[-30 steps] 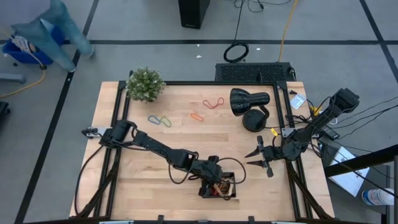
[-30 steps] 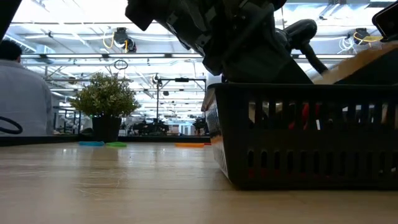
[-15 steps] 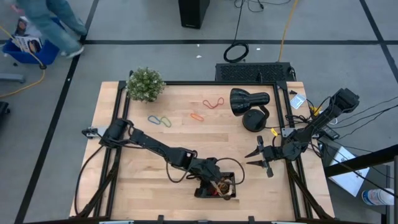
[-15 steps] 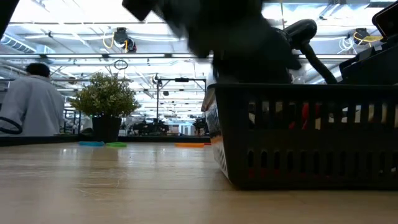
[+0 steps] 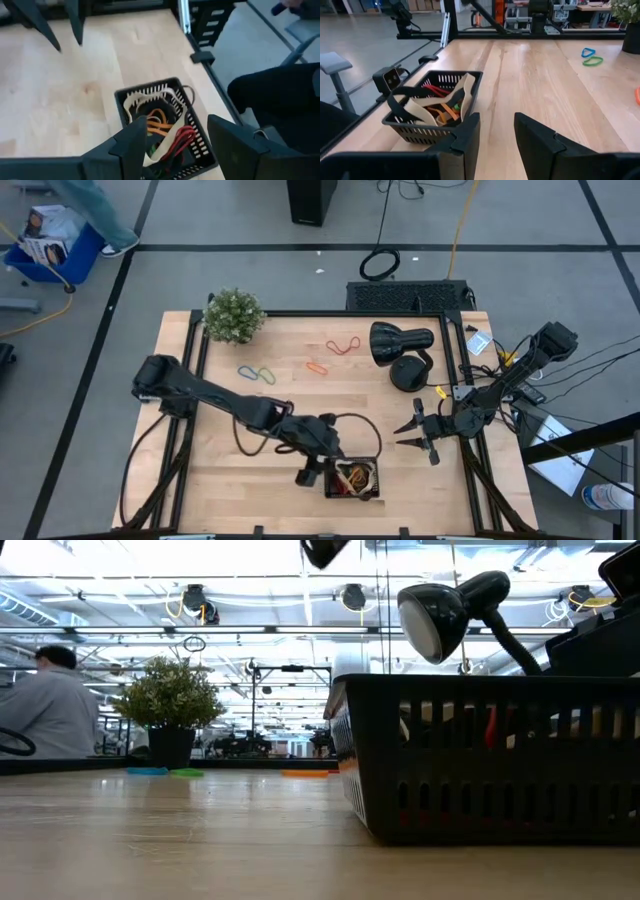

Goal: Pick and place rubber bands into bin
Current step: Put the green rubber band into the black bin

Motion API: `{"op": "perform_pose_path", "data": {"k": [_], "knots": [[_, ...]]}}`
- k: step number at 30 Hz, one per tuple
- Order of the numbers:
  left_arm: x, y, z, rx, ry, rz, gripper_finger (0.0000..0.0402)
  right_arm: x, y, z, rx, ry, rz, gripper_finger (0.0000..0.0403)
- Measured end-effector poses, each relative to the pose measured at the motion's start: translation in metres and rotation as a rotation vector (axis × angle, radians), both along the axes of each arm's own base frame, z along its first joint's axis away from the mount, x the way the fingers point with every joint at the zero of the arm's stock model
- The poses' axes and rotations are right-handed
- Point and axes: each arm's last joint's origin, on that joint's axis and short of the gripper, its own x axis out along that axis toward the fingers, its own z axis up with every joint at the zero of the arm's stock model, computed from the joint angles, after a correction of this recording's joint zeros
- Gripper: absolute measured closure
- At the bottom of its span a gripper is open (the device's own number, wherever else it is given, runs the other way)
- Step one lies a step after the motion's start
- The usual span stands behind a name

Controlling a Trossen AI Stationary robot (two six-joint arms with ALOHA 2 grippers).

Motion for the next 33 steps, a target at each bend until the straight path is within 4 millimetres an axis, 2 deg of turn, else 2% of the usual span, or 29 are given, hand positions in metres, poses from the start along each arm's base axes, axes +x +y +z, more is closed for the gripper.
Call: {"op": "perform_pose_path", "data": {"k": [5, 10, 15, 18, 22, 28, 33], "knots": [[-0.022, 0.014, 0.015, 0.151, 0.065, 0.023, 0.0185, 0.0, 0.0, 0.0, -0.001, 0.001, 0.0, 0.0287], [-0.052, 0.036, 0.015, 0.376, 0.278, 0.126, 0.0185, 0.0, 0.0, 0.0, -0.002, 0.002, 0.0, 0.0287], [-0.073, 0.073, 0.008, 0.4, 0.575, 0.403, 0.0185, 0.0, 0.0, 0.0, -0.001, 0.001, -0.001, 0.0287], [-0.081, 0.095, 0.005, 0.502, 0.674, 0.513, 0.0185, 0.0, 0.0, 0.0, -0.003, -0.001, -0.01, 0.0286], [-0.081, 0.119, 0.003, 0.583, 0.729, 0.454, 0.0185, 0.0, -0.001, 0.0, -0.006, -0.004, -0.032, 0.0287], [-0.081, 0.162, 0.001, 0.573, 0.76, 0.384, 0.0186, 0.0, -0.001, 0.0, -0.006, -0.004, -0.032, 0.0286], [-0.09, 0.189, -0.022, 0.604, 0.829, 0.275, 0.0186, 0.0, -0.001, -0.001, -0.012, 0.003, -0.032, 0.0286]]}}
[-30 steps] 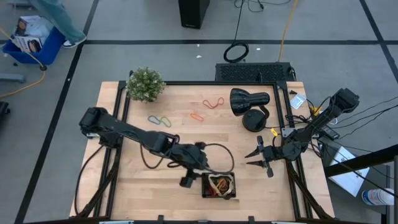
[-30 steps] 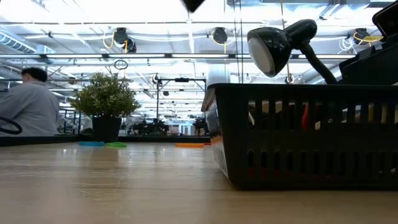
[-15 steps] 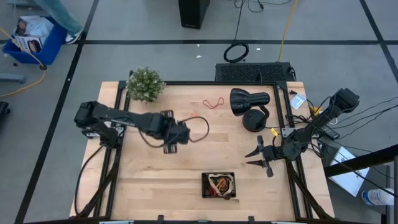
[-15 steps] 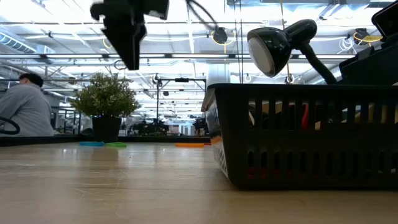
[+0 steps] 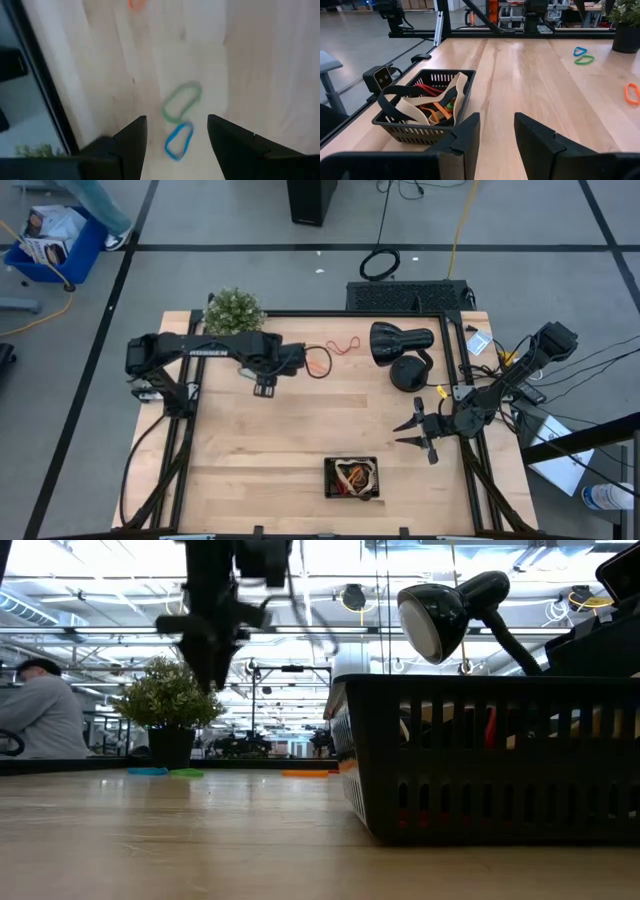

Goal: Pick and place rubber bands into bin
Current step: Put the green rubber band into the black bin

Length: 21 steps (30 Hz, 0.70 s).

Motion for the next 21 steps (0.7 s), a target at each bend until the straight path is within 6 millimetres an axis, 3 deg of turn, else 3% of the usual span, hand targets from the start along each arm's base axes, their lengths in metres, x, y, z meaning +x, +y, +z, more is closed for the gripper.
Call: {"op": "perform_pose_path", "data": {"k": [5, 13, 21], "knots": [[-0.011, 0.017, -0.036, -0.007, 0.059, -0.061, 0.0186, 0.0, 0.0, 0.0, -0.028, -0.004, 0.006, 0.0286], [-0.021, 0.035, -0.07, -0.081, 0.018, -0.2, 0.0186, 0.0, -0.001, 0.0, -0.052, -0.011, -0.017, 0.0287], [-0.029, 0.044, -0.09, -0.056, 0.0, -0.266, 0.0186, 0.0, -0.003, 0.0, -0.074, -0.014, -0.082, 0.0286]]}}
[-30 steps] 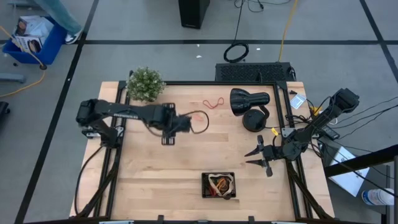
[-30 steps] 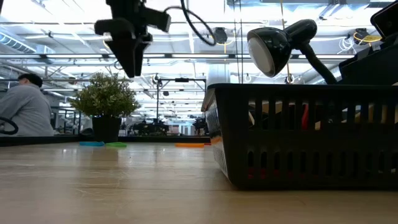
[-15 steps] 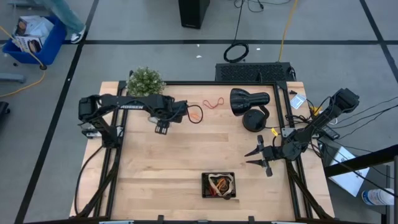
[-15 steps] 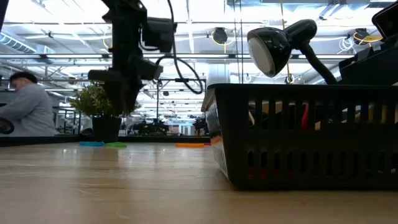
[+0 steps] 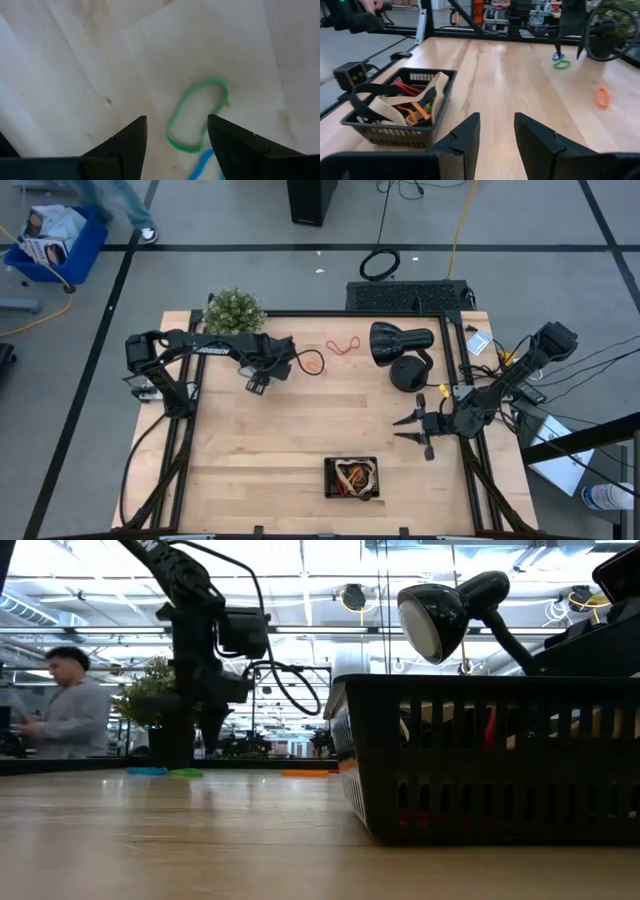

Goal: Pick and place rubber bands into bin
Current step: Put the green rubber band into the black bin

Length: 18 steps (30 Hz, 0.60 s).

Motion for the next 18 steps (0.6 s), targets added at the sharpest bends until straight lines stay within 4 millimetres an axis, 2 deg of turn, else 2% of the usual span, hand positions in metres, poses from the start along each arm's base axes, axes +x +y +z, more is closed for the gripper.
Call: {"op": "perform_pose_path", "data": {"k": [8, 18], "knots": [[-0.003, 0.01, -0.008, -0.086, -0.066, -0.001, 0.0197, 0.0, 0.0, 0.0, 0.001, 0.002, -0.008, 0.0287], [-0.003, 0.018, -0.01, -0.091, -0.105, 0.043, 0.0285, 0.0, 0.0, -0.001, 0.0, 0.005, -0.008, 0.0287]]}}
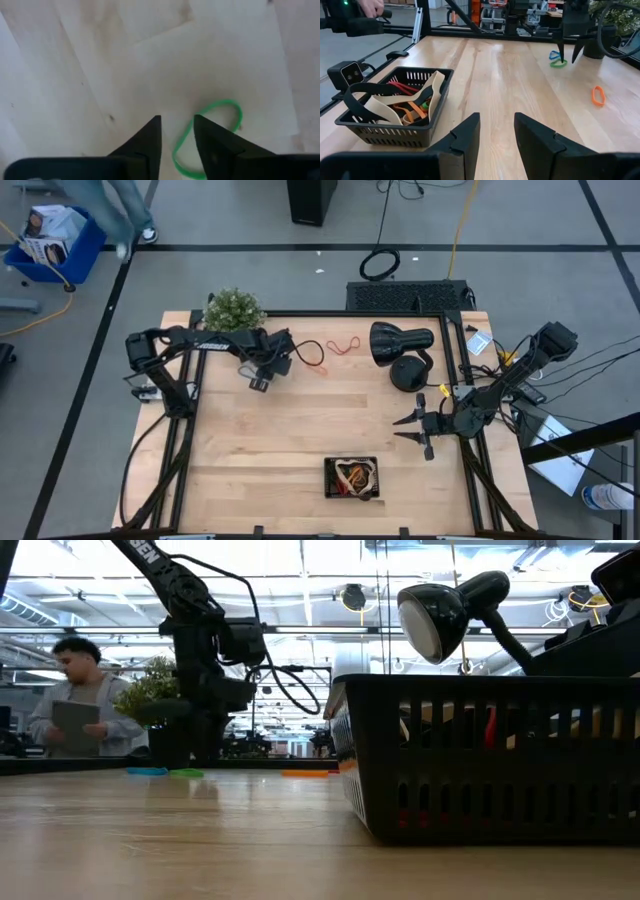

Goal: Pick and place rubber bands into bin
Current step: Put the green rubber band into the black bin

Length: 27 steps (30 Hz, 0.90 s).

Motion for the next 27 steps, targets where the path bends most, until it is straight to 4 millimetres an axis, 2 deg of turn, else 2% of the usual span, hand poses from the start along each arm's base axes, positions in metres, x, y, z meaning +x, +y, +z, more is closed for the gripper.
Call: {"op": "perform_pose_path", "data": {"k": [6, 27], "knots": [[0.0, -0.002, -0.003, -0.01, 0.016, 0.021, 0.0312, 0.0, 0.0, 0.0, -0.003, 0.003, 0.0, 0.0286], [-0.002, -0.01, -0.004, 0.017, 0.087, -0.043, 0.0313, -0.001, -0.001, -0.003, -0.021, 0.025, 0.0, 0.0286]]}}
